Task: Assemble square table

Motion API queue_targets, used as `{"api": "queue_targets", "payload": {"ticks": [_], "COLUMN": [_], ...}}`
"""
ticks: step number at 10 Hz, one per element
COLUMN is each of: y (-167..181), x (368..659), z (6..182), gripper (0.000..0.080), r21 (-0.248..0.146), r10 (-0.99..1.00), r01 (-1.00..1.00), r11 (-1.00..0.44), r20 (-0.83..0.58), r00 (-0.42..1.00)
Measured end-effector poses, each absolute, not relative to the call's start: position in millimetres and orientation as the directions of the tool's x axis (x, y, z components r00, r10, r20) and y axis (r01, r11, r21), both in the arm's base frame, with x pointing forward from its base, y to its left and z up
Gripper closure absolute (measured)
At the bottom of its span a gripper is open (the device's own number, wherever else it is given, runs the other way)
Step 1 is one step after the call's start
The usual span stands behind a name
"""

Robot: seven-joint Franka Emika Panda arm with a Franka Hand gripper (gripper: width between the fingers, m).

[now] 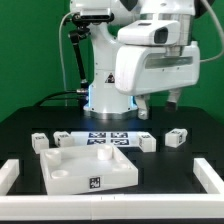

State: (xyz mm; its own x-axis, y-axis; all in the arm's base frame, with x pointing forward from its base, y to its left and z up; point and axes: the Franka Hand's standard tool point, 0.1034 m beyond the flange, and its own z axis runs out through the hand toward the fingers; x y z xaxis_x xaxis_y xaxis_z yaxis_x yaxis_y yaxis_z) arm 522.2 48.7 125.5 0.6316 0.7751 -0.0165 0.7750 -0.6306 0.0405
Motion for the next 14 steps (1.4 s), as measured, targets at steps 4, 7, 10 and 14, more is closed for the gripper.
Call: {"api": "queue_targets", "payload": {"ticks": [4, 7, 10, 14], "y": [-52.1, -52.8, -77.9, -87.1], "x": [462.2, 462.0, 448.0, 435.4], "z": [71.7, 71.6, 55.5, 12.3], "gripper": [0.015, 0.015, 0.015, 0.015], "r21": [-0.002, -0.014, -0.033, -0.095], "r10": [0.984, 0.998, 0.951, 0.938], "r01": [0.984, 0.998, 0.951, 0.933], "r11": [-0.178, 0.058, 0.307, 0.347], "r20": [-0.027, -0.038, -0.036, 0.01], "r00": [0.178, -0.059, -0.308, -0.348]}}
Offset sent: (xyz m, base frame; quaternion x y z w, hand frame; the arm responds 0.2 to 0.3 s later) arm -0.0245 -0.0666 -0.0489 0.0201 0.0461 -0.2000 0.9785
